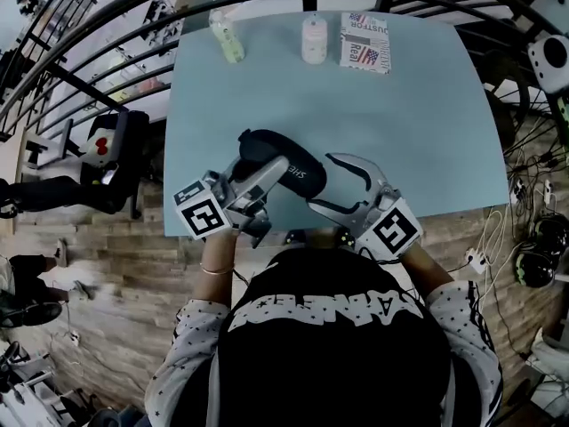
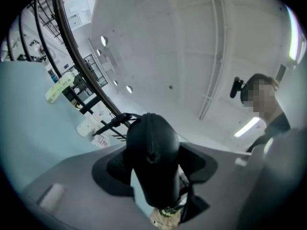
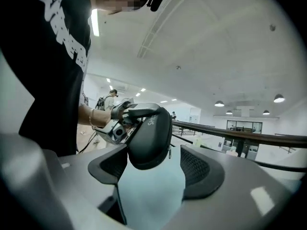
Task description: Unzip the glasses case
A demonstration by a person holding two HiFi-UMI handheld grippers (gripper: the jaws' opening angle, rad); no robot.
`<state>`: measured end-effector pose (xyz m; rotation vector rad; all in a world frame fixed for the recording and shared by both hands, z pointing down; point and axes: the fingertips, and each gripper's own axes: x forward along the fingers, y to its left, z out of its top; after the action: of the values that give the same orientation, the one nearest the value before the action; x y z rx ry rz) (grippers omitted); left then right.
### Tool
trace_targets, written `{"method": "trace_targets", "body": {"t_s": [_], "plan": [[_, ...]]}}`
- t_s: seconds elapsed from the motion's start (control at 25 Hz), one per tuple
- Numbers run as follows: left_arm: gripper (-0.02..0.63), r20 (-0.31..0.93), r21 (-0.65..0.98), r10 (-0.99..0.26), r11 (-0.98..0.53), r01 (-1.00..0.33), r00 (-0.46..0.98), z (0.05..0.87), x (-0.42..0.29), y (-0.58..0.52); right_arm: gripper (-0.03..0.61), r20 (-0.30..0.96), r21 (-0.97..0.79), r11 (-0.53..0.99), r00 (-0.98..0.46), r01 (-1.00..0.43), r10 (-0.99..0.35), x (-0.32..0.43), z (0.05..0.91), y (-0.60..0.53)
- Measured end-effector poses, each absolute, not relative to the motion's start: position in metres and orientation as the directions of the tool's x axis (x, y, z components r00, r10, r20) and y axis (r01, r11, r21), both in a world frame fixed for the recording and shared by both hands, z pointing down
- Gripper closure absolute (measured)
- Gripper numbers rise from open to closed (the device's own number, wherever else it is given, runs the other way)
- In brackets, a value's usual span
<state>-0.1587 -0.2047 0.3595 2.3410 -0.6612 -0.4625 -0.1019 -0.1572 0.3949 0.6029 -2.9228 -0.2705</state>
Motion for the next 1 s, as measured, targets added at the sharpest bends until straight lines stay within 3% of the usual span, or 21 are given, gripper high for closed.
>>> {"method": "trace_targets", "body": {"t_s": [0.08,0.28,0.4,0.56,0.84,1.0], "plan": [[0.614,-0.159,0.668,-0.522,-0.682,-0.297,0.838,0.357,-0.165,-0.2,0.241,0.105,0.163,0.923,-0.924,-0.349,-0.368,-0.093,0.396,-0.153],[0.614,-0.119,0.636,-0.421,-0.728,-0.257,0.899,0.352,-0.167,-0.185,0.377,0.084,0.048,0.968,-0.965,-0.245,-0.248,-0.083,0.395,-0.145],[0.614,-0.141,0.635,-0.346,-0.75,-0.183,0.928,0.343,-0.16,-0.175,0.479,0.004,-0.074,0.99,-0.993,-0.119,-0.119,-0.085,0.393,-0.137],[0.614,-0.221,0.648,-0.255,-0.76,-0.053,0.941,0.33,-0.152,-0.162,0.479,-0.145,-0.261,0.962,-0.988,0.079,0.042,-0.086,0.388,-0.122],[0.614,-0.31,0.64,-0.145,-0.763,0.093,0.94,0.314,-0.139,-0.144,0.479,-0.346,-0.407,0.819,-0.898,0.404,0.271,-0.078,0.373,-0.093],[0.614,-0.309,0.642,-0.129,-0.759,0.107,0.942,0.316,-0.13,-0.143,0.479,-0.335,-0.421,0.798,-0.892,0.431,0.305,-0.08,0.376,-0.088]]}}
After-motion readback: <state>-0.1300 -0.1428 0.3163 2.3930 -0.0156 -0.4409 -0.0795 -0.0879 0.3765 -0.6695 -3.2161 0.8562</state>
